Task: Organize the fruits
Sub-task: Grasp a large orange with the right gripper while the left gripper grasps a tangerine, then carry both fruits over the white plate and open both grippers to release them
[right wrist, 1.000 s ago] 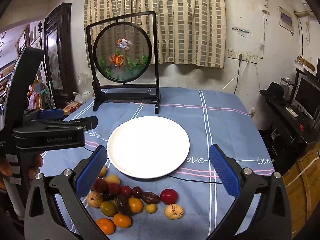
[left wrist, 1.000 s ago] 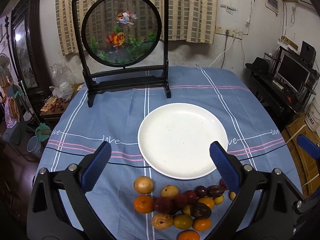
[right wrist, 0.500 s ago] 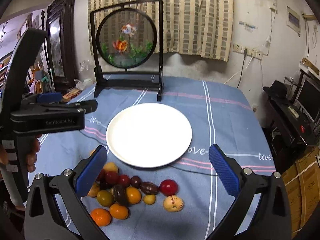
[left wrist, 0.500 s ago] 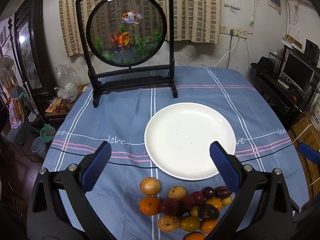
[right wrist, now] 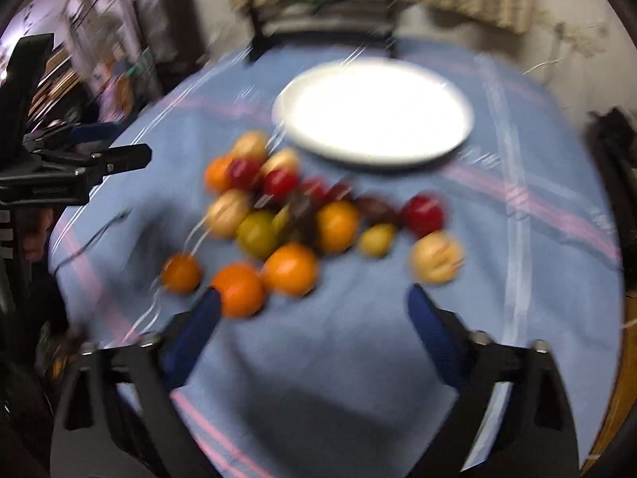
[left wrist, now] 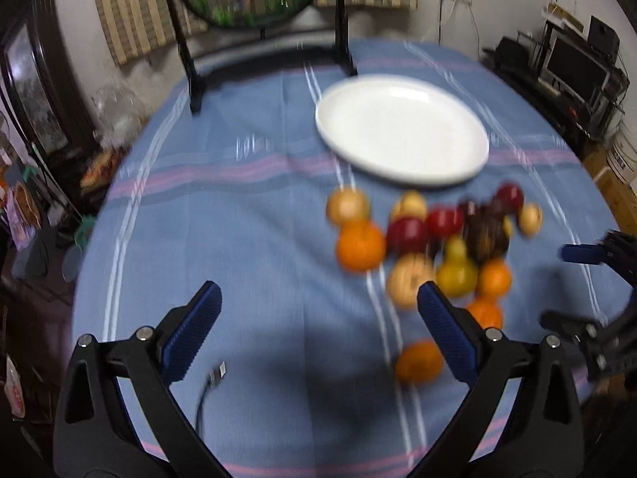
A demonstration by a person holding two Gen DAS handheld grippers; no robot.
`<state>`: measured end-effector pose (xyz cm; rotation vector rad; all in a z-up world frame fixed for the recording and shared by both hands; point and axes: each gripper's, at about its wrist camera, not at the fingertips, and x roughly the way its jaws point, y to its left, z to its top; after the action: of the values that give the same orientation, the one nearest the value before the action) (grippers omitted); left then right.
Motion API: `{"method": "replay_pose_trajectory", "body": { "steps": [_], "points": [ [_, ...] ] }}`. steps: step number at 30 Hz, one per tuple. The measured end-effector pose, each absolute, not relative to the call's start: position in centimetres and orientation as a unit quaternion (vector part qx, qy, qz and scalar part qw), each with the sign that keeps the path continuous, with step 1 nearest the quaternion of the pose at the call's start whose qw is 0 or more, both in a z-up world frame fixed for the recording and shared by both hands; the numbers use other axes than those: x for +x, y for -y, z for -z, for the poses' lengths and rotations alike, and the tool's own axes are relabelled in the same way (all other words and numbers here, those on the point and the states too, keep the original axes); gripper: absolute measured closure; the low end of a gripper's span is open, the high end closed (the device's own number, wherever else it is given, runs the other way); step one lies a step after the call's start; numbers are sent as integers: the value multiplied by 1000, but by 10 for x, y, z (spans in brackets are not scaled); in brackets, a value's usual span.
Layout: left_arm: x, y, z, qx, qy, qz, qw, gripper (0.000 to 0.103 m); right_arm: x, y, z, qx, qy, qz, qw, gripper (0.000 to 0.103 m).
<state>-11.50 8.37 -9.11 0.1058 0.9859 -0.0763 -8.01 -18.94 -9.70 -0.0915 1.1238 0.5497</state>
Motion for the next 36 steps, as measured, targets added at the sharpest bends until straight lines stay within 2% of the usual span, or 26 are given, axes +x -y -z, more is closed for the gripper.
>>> {"method": "replay_pose_trajectory", "body": {
  "steps": [2,10,11,13,14,15,22,25,28,30,32,36],
  "points": [
    [-124,-90,100,41,-488,40,871,3,-77,180,109,-29,-552,-270,788,25],
    [-146,-77,116,72,-500,87,859,3,-71,151,136,-4,-591,-289,753,26],
    [-147,-76,117,73,-503,91,857,3,-71,149,139,-1,-592,-292,751,33],
    [-146,-72,121,71,-509,100,852,3,-70,149,139,-4,-583,-293,757,38],
    [-146,-69,123,69,-511,108,850,3,-70,150,140,-7,-579,-296,759,52],
    [-146,-66,124,69,-511,115,849,3,-67,149,141,-5,-580,-301,756,59],
    [-133,-36,141,86,-519,154,836,4,-75,184,131,30,-582,-289,759,59],
    [-127,-26,151,94,-527,160,829,9,-78,200,127,48,-582,-277,763,59],
    [-122,-16,163,109,-541,168,817,25,-85,205,125,54,-581,-266,767,59],
    [-119,-14,171,105,-558,172,805,58,-84,208,124,58,-582,-265,767,59],
    [-117,-14,170,97,-560,172,805,65,-83,207,124,57,-583,-265,766,59],
    [-118,-20,160,78,-563,174,804,65,-78,205,121,48,-580,-268,768,59]
  ]
}}
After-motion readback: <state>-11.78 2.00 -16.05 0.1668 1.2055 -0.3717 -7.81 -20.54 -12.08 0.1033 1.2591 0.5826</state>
